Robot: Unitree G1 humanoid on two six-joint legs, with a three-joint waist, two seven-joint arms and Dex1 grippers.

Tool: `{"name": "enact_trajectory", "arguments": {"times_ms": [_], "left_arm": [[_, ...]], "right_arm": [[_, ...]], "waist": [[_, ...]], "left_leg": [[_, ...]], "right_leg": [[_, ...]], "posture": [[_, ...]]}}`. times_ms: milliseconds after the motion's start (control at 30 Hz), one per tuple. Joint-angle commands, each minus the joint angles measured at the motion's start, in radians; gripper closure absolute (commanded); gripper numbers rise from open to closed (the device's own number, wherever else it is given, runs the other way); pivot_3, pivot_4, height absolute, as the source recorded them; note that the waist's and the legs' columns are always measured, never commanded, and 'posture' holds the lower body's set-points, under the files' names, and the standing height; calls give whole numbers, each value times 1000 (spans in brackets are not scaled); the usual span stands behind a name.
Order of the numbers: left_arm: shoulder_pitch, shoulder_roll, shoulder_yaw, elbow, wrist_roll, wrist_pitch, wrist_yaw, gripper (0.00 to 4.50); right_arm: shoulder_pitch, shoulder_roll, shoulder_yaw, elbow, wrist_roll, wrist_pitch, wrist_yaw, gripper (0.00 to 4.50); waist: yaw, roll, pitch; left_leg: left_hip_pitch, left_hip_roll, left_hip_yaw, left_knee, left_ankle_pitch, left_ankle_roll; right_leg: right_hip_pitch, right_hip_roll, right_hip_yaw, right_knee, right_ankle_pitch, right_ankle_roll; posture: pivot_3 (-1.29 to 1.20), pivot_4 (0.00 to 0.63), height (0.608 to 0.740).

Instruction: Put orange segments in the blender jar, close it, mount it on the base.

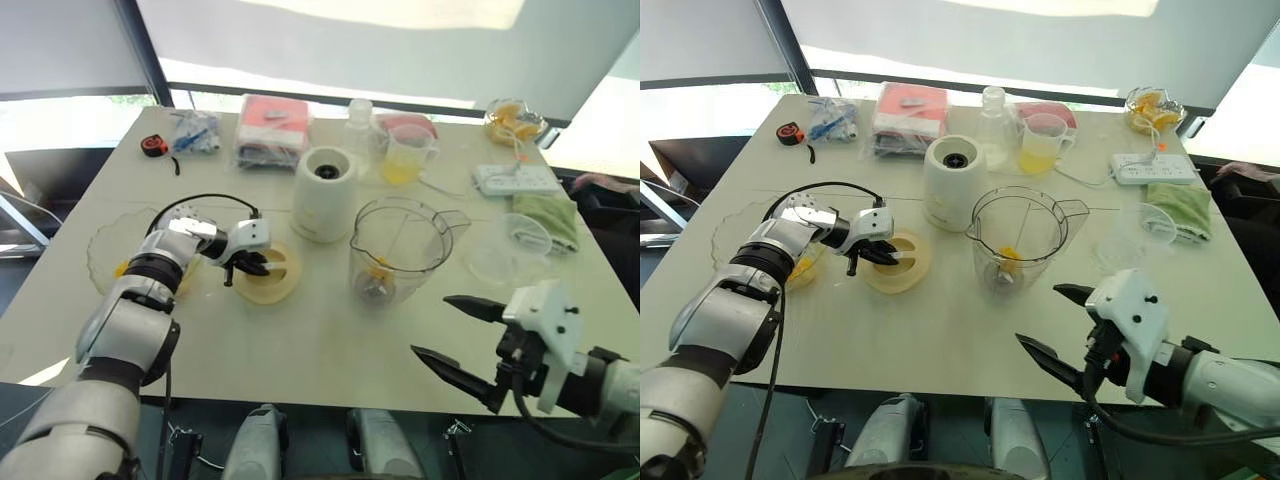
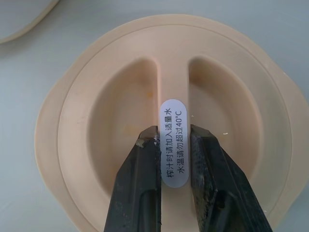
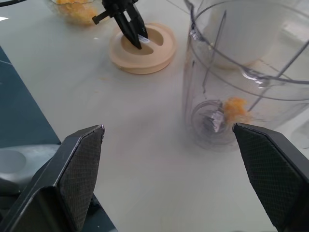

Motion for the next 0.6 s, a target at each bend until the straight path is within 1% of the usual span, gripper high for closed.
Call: {"name": "enact_trajectory", "arguments": {"times_ms": [33, 133, 200, 300, 433, 533, 600], "left_arm": [[-139, 68, 87, -163, -94, 99, -130, 4245], [-251, 117, 109, -204, -107, 148, -171, 4245], [-324, 133, 124, -202, -120, 152, -188, 4245], [-450, 114, 145, -169, -140, 171, -220, 4245], [-617, 17, 134, -68, -132, 205, -252, 4245], [-717, -108, 114, 26, -109, 225, -250, 4245], [-754, -155, 113, 68, -99, 237, -250, 4245]], "right_arm": [[-8, 42, 30, 20, -62, 15, 4, 0], [-34, 89, 75, 52, -107, 14, 8, 0], [-51, 124, 126, 65, -150, 14, 5, 0], [-55, 177, 183, 81, -220, 13, -1, 0], [-54, 238, 214, 100, -292, 3, 3, 0], [-51, 278, 241, 131, -365, -18, 19, 0], [-51, 302, 257, 140, -402, -27, 25, 0]], "waist": [[2, -1, 0], [2, -1, 1], [1, 0, 0], [3, 1, -1], [10, 1, 0], [20, 0, 0], [22, 1, 0]], "left_leg": [[-3, 0, 0, 1, 0, 0], [-16, 1, -5, 11, -1, 2], [-16, 1, -5, 12, -2, 4], [-13, 0, -4, 14, -5, 8], [-14, -2, -4, 17, -5, 8], [-14, -3, -4, 17, -5, 8], [-14, -4, -4, 17, -5, 9]], "right_leg": [[-2, 0, -2, 0, 0, 0], [-8, 2, -10, 1, 2, 3], [-7, 1, -10, 1, 2, 3], [-3, -1, -10, 0, 1, 2], [-3, -1, -11, 0, 0, 0], [-3, -1, -11, 0, 0, 0], [-3, -1, -11, 0, -1, 0]], "posture": [[0, 150, 740], [0, 150, 740], [0, 150, 740], [0, 150, 740], [0, 150, 740], [0, 150, 740], [0, 150, 740]]}}
